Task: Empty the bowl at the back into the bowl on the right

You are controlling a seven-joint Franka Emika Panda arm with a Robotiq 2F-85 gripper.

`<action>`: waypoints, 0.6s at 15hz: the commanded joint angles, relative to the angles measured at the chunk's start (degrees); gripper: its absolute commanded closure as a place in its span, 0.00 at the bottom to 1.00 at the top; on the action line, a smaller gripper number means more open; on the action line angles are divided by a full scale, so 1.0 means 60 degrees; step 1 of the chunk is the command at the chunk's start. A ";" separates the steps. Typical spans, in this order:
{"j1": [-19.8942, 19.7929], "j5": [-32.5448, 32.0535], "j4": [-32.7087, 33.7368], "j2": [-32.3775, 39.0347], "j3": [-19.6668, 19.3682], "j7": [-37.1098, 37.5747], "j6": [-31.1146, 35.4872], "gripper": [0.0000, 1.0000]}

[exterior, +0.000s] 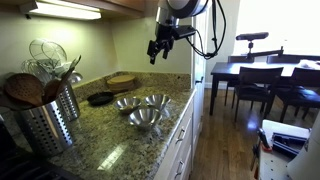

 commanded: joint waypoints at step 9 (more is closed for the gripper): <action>0.0324 0.0443 0.0174 0.0141 0.0015 -0.0125 0.0301 0.00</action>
